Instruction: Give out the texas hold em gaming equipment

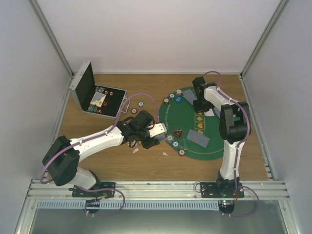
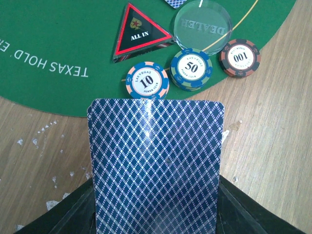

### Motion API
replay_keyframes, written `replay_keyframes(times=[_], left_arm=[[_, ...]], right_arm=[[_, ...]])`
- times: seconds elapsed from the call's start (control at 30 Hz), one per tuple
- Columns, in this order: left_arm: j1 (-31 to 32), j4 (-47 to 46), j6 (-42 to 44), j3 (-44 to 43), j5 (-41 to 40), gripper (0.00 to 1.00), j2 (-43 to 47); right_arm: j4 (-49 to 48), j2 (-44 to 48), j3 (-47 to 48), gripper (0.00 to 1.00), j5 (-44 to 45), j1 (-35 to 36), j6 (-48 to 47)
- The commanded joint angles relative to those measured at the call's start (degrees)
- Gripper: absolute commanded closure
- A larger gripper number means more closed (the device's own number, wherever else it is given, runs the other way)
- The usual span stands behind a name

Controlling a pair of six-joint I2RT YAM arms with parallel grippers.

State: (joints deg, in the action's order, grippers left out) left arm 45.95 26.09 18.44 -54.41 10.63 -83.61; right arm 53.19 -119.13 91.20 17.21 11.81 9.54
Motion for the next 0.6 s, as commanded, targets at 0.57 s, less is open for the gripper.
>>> replay_keyframes(times=[0.57], left_arm=[[-0.2, -3.0, -0.5, 0.4, 0.4, 0.44, 1.1]], right_arm=[[1.0, -4.8, 6.7, 0.86, -10.4, 1.3, 7.4]])
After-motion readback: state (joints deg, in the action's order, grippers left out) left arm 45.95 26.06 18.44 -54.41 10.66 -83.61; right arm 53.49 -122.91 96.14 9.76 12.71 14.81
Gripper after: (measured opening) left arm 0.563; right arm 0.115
